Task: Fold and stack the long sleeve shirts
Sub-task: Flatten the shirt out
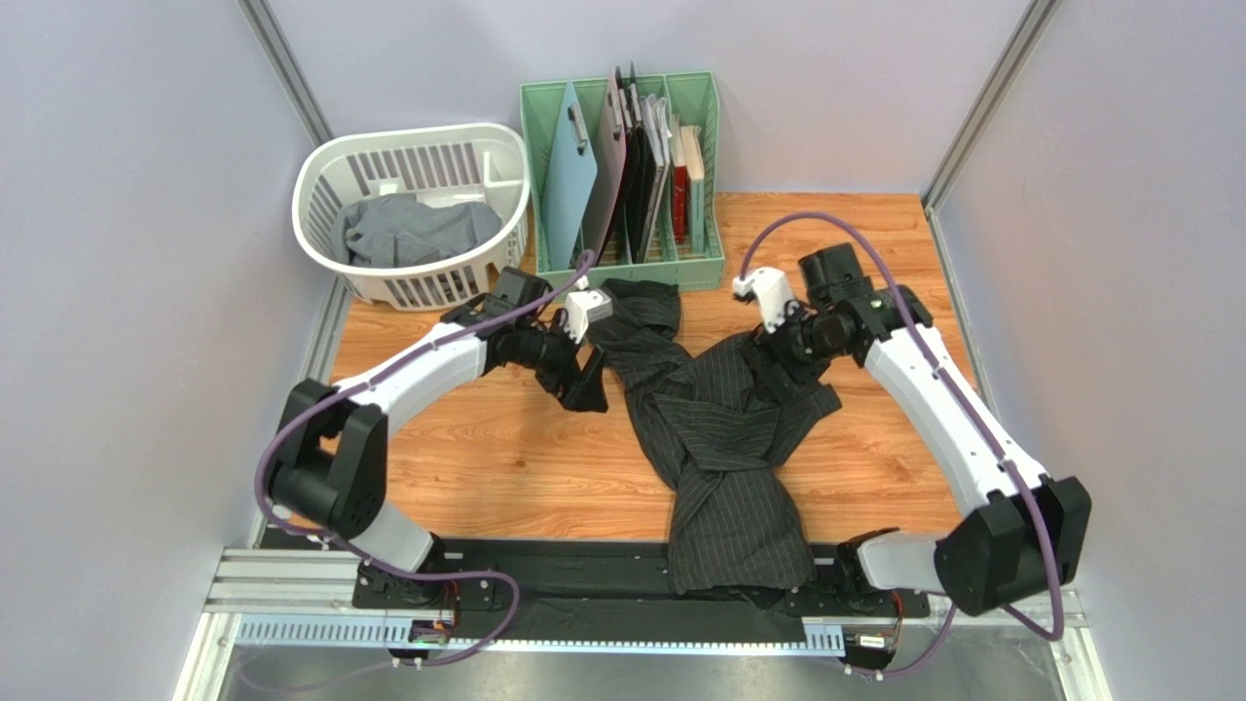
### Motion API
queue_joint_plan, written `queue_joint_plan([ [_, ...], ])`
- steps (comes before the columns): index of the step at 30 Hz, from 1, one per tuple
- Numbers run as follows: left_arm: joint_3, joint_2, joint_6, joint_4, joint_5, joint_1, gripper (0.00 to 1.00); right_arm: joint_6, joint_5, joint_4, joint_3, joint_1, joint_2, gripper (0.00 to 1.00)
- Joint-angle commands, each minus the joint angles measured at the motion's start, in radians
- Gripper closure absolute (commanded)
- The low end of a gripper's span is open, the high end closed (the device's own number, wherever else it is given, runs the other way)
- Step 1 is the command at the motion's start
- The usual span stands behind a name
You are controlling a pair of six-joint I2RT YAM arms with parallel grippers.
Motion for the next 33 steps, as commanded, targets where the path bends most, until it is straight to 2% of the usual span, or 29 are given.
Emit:
queue_joint_plan([
  [1, -0.059, -0.123, -0.029, 0.009, 0.139, 0.021, 0.06, 0.013, -0.016, 0.081, -0.058, 0.165, 0.027, 0.31],
  [6, -0.039, -0.188, -0.007, -0.077, 0.177, 0.07, 0.06, 0.027, -0.012, 0.153, -0.056, 0.219, 0.179, 0.37],
  [11, -0.033, -0.253, 0.055, -0.138, 0.133, 0.089, 0.06, 0.018, -0.013, 0.201, -0.03, 0.223, 0.306, 0.4],
  [14, -0.035, -0.276, 0.074, -0.161, 0.107, 0.092, 0.06, 0.004, -0.038, 0.179, -0.038, 0.222, 0.322, 0.5],
  [18, -0.042, -0.284, 0.08, -0.164, 0.108, 0.093, 0.06, -0.007, -0.073, 0.158, -0.087, 0.223, 0.258, 0.61],
  [21, -0.045, -0.278, 0.089, -0.158, 0.128, 0.092, 0.08, -0.01, -0.094, 0.114, -0.075, 0.223, 0.229, 0.99],
  [26, -0.059, -0.301, 0.154, -0.171, 0.113, 0.029, 0.09, -0.013, -0.127, 0.006, 0.06, 0.162, 0.092, 1.0],
  [27, -0.071, -0.307, 0.172, -0.174, 0.107, 0.009, 0.09, -0.015, -0.139, -0.009, 0.112, 0.118, 0.071, 1.0],
  [30, -0.096, -0.301, 0.175, -0.151, 0.07, -0.112, 0.08, -0.013, -0.191, -0.031, 0.169, 0.003, -0.003, 1.0],
  [33, -0.122, -0.25, 0.105, -0.059, 0.042, -0.274, 0.06, 0.019, -0.223, 0.007, 0.203, -0.13, -0.07, 1.0],
])
